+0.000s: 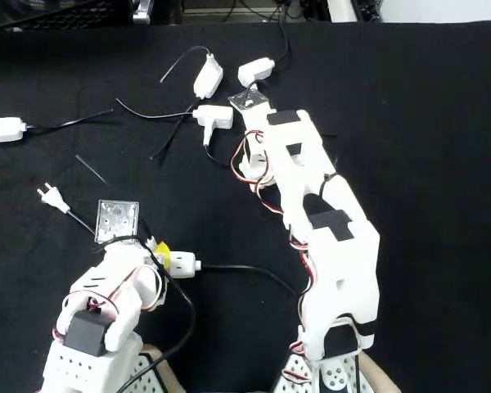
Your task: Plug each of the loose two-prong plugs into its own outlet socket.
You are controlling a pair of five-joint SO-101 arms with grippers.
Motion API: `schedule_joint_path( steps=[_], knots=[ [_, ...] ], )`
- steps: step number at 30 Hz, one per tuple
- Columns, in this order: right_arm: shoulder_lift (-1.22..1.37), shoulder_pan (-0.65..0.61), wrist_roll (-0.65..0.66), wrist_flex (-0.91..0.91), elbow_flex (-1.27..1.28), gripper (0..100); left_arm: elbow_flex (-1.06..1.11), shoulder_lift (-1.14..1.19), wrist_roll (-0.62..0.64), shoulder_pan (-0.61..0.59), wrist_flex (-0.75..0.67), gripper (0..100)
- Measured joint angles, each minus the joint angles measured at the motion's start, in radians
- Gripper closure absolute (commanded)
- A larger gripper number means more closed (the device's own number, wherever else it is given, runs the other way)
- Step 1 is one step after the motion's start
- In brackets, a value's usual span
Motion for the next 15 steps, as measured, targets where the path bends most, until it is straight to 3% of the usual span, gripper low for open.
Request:
schedule_joint_path(
  steps=[3, 8, 15],
  knots=[
    [0.000, 0.000, 0.000, 0.000, 0.000, 98.6, 0.015, 0.000, 0.000, 0.000, -0.023, 97],
    [0.000, 0.000, 0.000, 0.000, 0.000, 98.6, 0.086, 0.003, 0.000, 0.000, -0.183, 97],
    [0.000, 0.000, 0.000, 0.000, 0.000, 98.6, 0.089, 0.005, 0.000, 0.000, -0.181, 97]
  ],
)
